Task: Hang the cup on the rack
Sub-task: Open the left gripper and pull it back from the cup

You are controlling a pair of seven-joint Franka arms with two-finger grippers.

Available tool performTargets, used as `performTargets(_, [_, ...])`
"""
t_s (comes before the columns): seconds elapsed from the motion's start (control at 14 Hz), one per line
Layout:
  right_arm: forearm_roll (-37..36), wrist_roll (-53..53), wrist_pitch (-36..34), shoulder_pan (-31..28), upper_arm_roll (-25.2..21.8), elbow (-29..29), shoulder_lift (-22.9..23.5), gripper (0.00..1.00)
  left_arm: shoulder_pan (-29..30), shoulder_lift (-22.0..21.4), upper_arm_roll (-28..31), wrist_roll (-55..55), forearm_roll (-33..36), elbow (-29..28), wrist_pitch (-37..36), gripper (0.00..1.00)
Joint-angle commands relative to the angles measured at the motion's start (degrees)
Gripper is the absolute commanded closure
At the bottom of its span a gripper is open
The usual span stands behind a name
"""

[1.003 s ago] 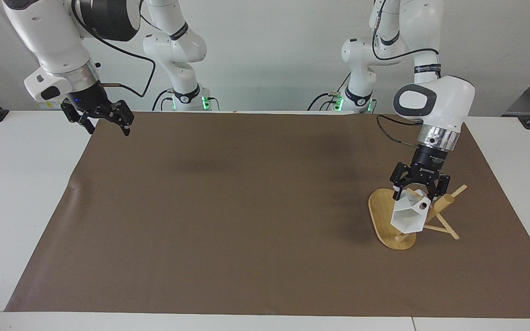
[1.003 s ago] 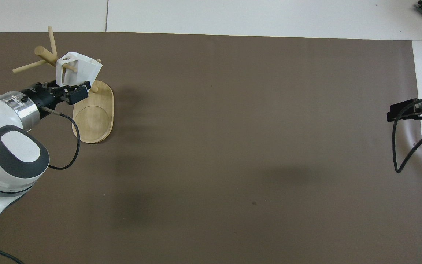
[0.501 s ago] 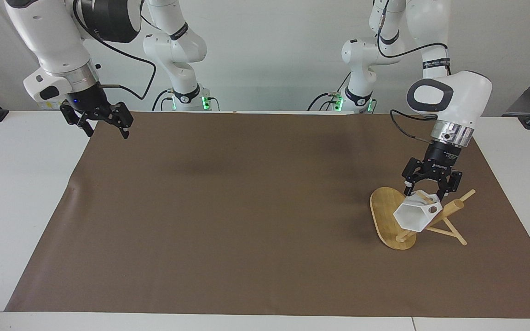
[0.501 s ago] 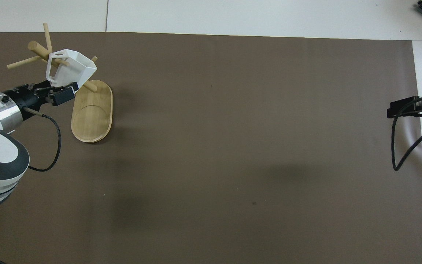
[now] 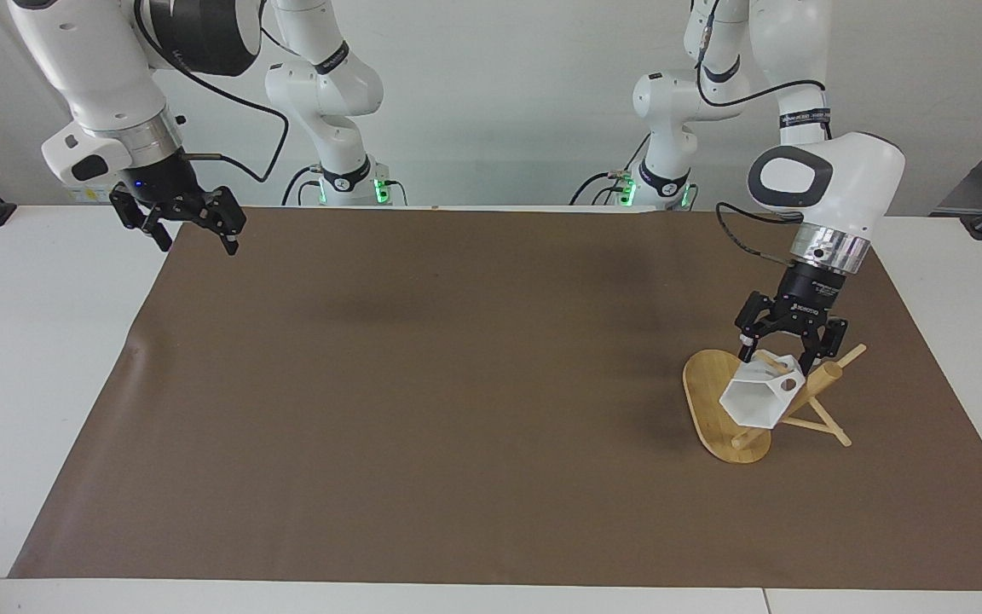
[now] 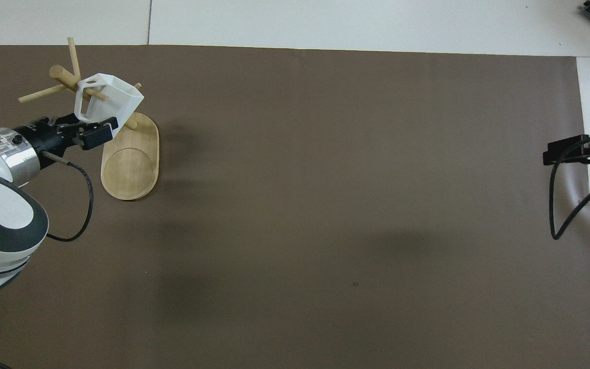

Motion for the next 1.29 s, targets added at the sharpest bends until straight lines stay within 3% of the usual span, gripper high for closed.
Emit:
performTargets(0.0, [0.35, 1.11, 0.37, -0.26, 0.07, -1.1, -1.13, 0.0, -2.11, -1.35, 0.54, -0.49, 1.18, -0.97, -0.79, 0.0])
performTargets(0.29, [0.35, 1.11, 0.29, -0.35, -0.01, -1.19, -1.21, 0.0, -2.47, -2.13, 0.63, -0.32, 1.18, -1.84, -0.88, 0.0])
performTargets(0.79, [0.35, 0.94, 0.29, -0.35, -0.01, -1.27, -1.21, 0.0, 0.33, -9.07, 0.81, -0.14, 5.22, -5.8, -7.37, 0.0])
performTargets(1.22, [0.35, 0.94, 0.29, -0.26, 0.07, -1.27, -1.21, 0.0, 5.0, -11.72, 0.72, 0.03, 23.03, -3.44, -19.15, 0.0])
